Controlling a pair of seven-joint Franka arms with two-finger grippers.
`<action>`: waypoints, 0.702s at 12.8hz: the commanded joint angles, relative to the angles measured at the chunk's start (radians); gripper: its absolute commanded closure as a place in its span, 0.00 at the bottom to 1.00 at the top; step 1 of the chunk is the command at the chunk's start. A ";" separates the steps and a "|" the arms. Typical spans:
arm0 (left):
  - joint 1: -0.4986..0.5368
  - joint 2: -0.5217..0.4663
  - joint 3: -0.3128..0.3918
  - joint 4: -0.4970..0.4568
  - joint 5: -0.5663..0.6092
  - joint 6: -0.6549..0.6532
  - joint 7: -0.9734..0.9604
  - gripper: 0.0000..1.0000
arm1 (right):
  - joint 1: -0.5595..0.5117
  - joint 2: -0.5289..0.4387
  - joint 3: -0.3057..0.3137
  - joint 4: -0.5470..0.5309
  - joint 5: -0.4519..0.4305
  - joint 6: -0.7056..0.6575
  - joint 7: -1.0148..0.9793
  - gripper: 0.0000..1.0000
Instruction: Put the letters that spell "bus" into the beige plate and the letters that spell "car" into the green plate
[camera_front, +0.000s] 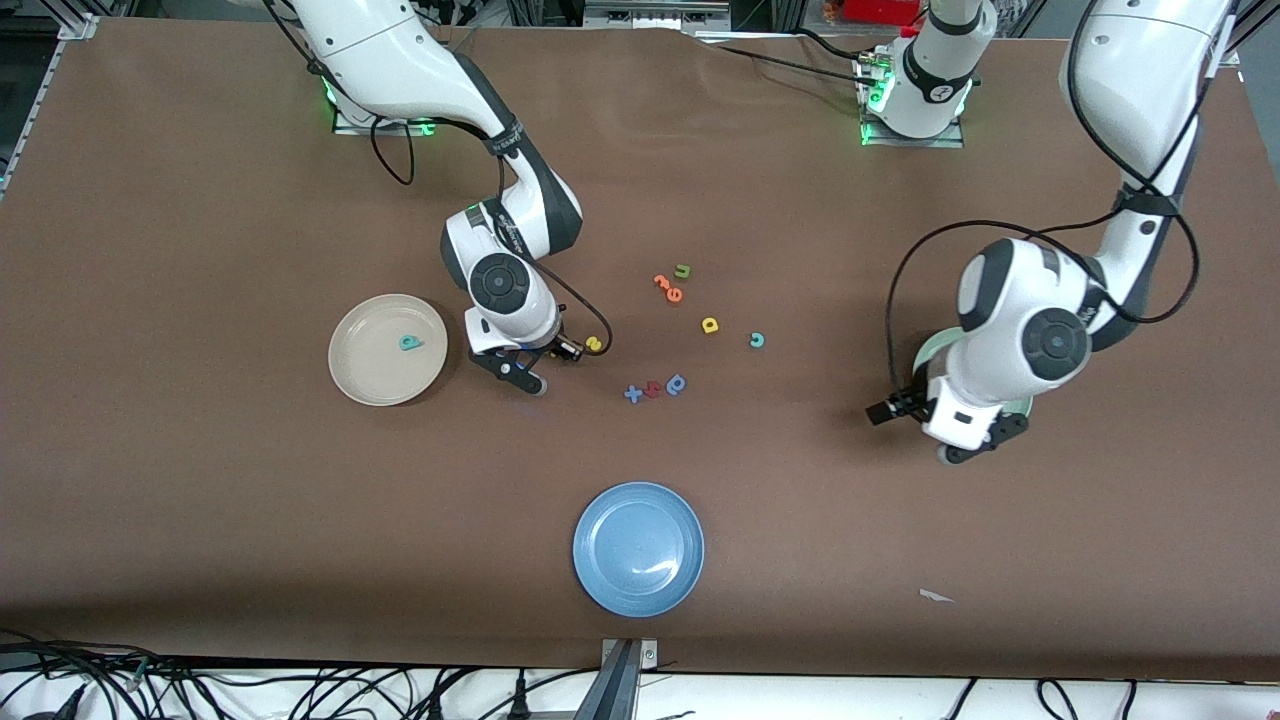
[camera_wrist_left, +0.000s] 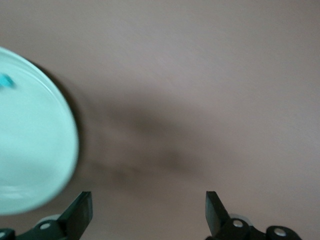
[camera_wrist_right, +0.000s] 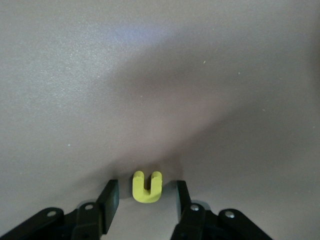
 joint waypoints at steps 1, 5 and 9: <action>-0.070 -0.003 -0.009 0.000 -0.010 -0.014 -0.127 0.01 | 0.004 0.013 -0.002 0.020 -0.001 0.003 0.012 0.58; -0.192 0.023 -0.009 -0.039 -0.001 -0.010 -0.184 0.06 | 0.004 0.017 -0.004 0.020 -0.002 0.003 0.004 0.89; -0.251 0.075 -0.007 -0.041 0.001 0.012 -0.207 0.09 | 0.000 -0.047 -0.030 0.023 -0.042 -0.081 -0.028 0.90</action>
